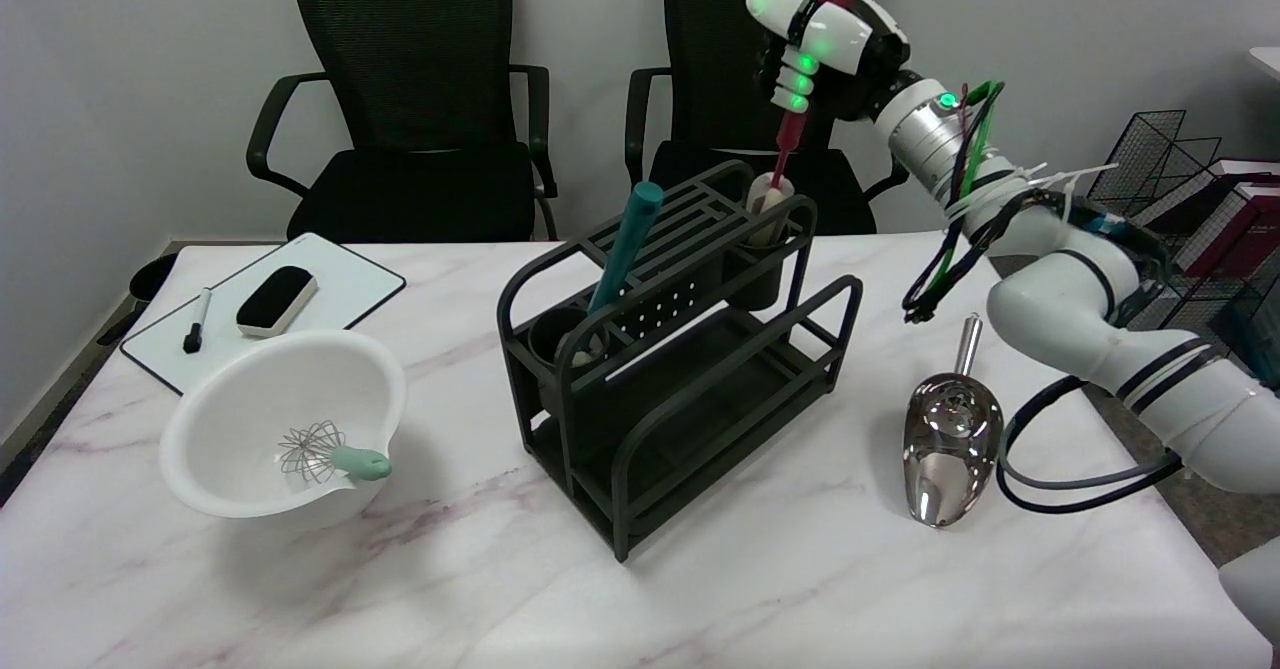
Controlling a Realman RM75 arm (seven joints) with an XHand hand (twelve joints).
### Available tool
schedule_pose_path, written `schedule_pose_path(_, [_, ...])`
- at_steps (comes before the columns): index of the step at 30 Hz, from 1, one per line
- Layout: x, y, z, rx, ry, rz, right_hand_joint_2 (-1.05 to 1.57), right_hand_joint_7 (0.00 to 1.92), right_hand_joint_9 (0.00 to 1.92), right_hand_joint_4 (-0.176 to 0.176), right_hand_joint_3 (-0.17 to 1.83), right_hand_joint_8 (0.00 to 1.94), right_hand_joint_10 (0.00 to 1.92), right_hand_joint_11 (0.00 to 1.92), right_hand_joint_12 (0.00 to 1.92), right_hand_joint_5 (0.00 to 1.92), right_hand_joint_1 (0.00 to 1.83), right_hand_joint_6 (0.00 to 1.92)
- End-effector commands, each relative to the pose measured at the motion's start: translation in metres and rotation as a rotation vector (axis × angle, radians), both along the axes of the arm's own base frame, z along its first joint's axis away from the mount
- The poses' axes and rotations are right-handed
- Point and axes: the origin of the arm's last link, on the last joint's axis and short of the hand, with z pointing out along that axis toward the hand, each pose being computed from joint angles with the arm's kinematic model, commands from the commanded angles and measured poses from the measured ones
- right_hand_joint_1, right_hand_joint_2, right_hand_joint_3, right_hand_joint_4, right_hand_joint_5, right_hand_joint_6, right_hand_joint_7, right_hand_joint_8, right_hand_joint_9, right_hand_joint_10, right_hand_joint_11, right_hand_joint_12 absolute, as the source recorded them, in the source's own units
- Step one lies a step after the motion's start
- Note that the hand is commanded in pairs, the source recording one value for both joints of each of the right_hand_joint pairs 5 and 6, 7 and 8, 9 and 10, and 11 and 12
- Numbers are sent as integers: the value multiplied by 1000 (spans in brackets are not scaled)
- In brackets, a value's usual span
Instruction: Pick up the pink sponge bottle brush.
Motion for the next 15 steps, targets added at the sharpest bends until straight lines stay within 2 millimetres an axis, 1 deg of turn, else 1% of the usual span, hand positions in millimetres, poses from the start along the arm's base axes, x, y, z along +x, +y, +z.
schedule_pose_path(1, [56, 23, 15, -29, 11, 145, 1457, 1920, 1920, 0, 574, 1920, 1920, 1920, 1920, 1920, 1117, 1920])
schedule_pose_path(3, [69, 30, 16, -15, -12, 215, 1457, 1920, 1920, 0, 575, 1920, 1920, 1920, 1920, 1920, 1118, 1920])
schedule_pose_path(5, [78, 36, 17, -7, -29, 262, 1454, 1920, 1920, 0, 582, 1920, 1920, 1920, 1920, 1920, 1120, 1920])
schedule_pose_path(7, [84, 45, 23, -17, -31, 305, 1451, 1920, 1920, 0, 589, 1920, 1920, 1920, 1920, 1920, 1123, 1920])
schedule_pose_path(10, [78, 62, 38, -63, -24, 307, 1454, 1920, 1920, 0, 590, 1920, 1920, 1920, 1920, 1920, 1122, 1920])
schedule_pose_path(11, [78, 69, 46, -87, -25, 313, 1455, 1920, 1920, 0, 592, 1920, 1920, 1920, 1920, 1920, 1122, 1920])
schedule_pose_path(13, [69, 83, 60, -129, -27, 308, 1457, 1920, 1920, 0, 594, 1920, 1920, 1920, 1920, 1920, 1121, 1920])
schedule_pose_path(15, [55, 99, 77, -178, -30, 298, 1466, 1920, 1920, 0, 591, 1920, 1920, 1920, 1920, 1920, 1115, 1920])
